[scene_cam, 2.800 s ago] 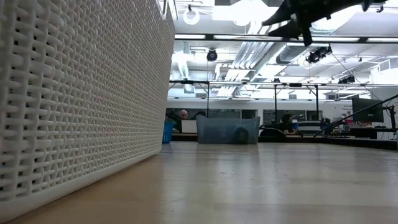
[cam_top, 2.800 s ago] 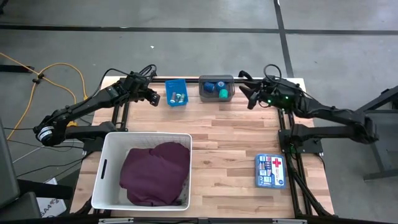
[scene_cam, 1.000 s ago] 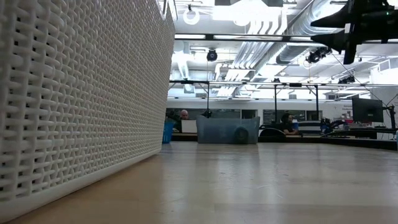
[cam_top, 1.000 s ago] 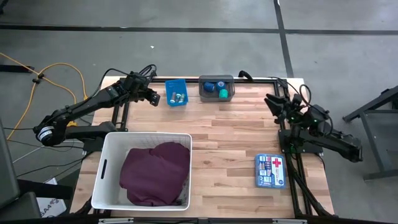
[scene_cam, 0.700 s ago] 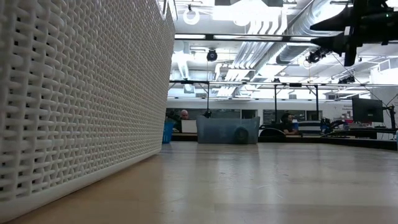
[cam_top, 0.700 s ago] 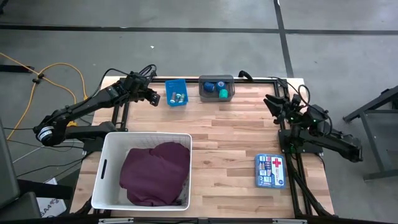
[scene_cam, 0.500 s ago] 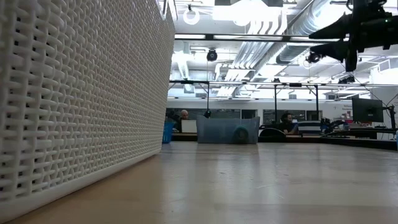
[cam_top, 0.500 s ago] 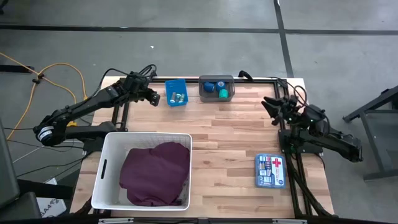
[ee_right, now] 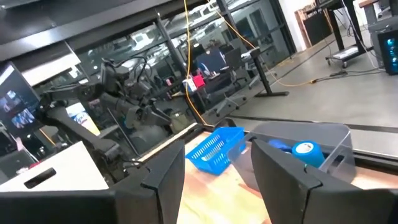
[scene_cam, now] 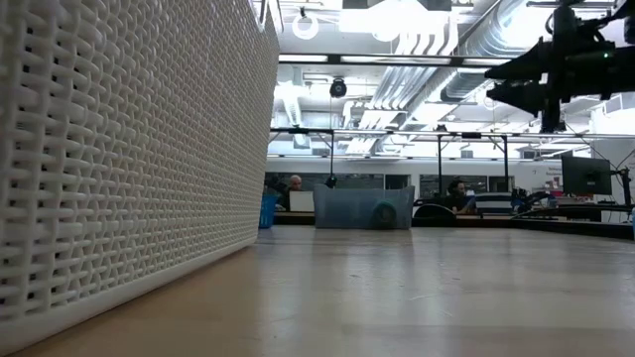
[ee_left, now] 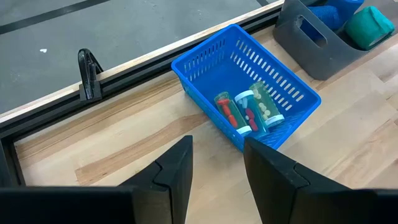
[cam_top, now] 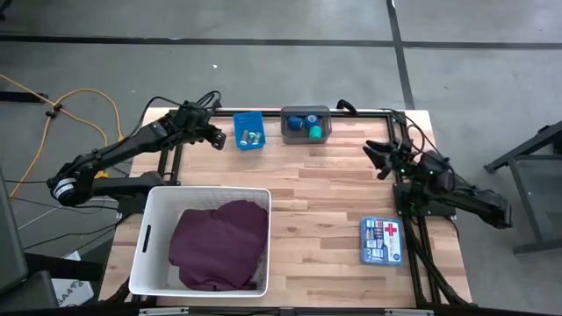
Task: Pick & place medical supplies in basket/bin
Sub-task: Return to Home Position
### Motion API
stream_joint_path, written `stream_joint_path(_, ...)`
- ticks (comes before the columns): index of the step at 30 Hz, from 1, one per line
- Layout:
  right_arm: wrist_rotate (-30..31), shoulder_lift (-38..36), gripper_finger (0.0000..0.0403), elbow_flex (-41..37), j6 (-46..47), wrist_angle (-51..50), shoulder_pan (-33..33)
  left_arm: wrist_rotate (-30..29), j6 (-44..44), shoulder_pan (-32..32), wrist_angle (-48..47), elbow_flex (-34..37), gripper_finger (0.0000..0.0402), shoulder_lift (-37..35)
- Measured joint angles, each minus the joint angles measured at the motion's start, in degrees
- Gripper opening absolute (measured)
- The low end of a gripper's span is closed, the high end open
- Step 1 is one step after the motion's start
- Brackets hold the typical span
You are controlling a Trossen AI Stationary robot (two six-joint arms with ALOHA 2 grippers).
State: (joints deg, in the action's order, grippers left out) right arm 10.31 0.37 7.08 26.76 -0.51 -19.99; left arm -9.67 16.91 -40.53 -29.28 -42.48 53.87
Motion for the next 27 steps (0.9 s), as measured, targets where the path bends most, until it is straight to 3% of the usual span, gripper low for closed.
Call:
stream_joint_path(10, -1.75, -0.01, 0.0173, -5.52, 3.18, 6.95, 0.0, 0.01, 0.0, -0.02, -0.02, 0.0, 0.0136, 0.01)
stream_joint_path(27, -4.72, -0.01, 0.0173, -6.61, 3.51, 2.7, -0.04, 0.01, 0.0, 0.0, 0.0, 0.0, 0.0136, 0.01)
